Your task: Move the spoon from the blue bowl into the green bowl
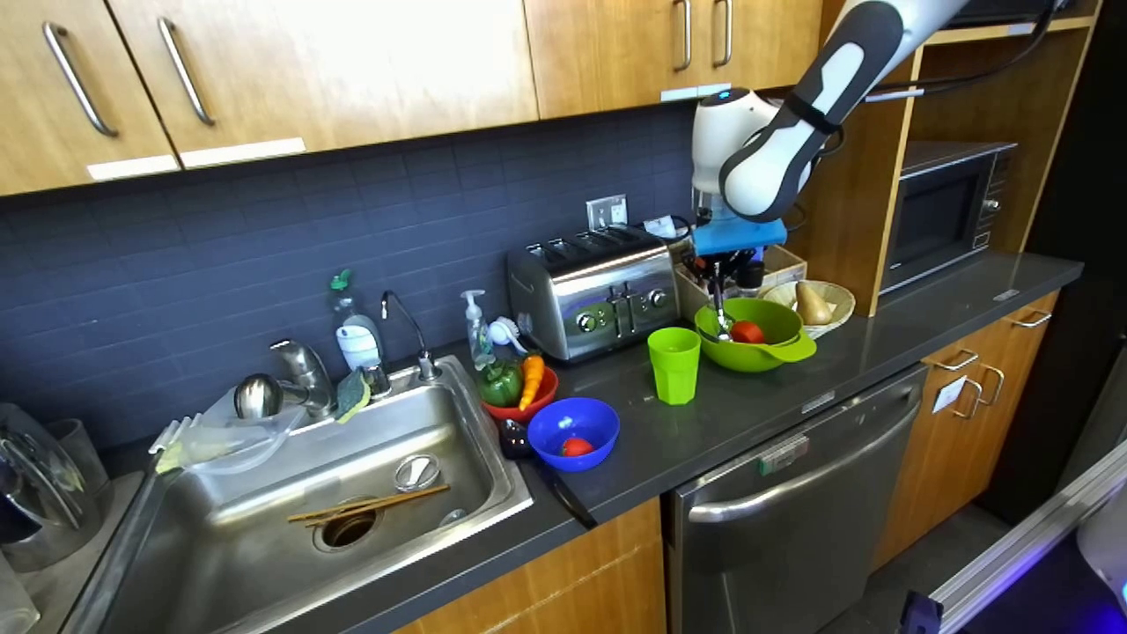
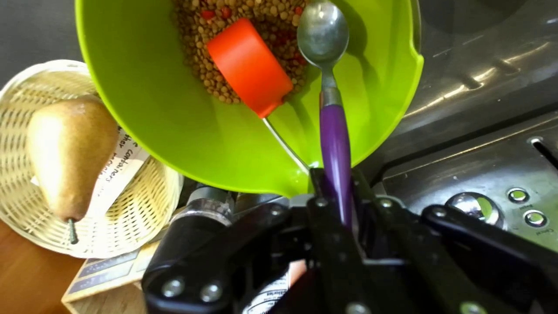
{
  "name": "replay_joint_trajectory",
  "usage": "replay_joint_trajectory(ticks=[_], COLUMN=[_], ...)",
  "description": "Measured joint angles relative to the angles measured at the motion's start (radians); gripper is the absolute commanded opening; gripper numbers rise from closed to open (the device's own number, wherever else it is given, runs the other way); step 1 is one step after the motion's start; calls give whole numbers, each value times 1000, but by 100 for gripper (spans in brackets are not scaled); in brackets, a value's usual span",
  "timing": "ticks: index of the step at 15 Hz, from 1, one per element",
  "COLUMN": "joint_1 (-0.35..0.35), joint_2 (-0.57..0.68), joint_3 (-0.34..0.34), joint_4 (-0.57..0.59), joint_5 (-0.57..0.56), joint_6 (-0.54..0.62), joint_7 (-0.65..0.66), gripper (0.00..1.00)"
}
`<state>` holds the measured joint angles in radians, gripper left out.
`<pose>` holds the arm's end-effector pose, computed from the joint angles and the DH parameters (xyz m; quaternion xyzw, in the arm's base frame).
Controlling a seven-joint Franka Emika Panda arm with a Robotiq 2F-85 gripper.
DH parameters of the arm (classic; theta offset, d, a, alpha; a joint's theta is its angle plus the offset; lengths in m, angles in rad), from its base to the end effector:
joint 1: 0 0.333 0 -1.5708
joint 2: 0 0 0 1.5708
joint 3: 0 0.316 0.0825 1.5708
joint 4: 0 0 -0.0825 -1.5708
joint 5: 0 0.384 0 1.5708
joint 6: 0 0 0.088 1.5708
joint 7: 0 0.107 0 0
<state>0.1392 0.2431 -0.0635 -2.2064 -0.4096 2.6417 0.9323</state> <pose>0.5674 0.0538 0.2874 0.9561 -0.2498 0.1401 0.0615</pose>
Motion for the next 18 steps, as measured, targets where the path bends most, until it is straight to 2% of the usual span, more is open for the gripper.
replay_joint_trajectory(ticks=[7, 18], joint_1=[7, 22], joint_2=[82, 140], joint_3=[-21, -24], joint_4=[82, 158], joint_5=[2, 41], joint_6=[-45, -116], joint_7=[1, 1], gripper=[4, 4])
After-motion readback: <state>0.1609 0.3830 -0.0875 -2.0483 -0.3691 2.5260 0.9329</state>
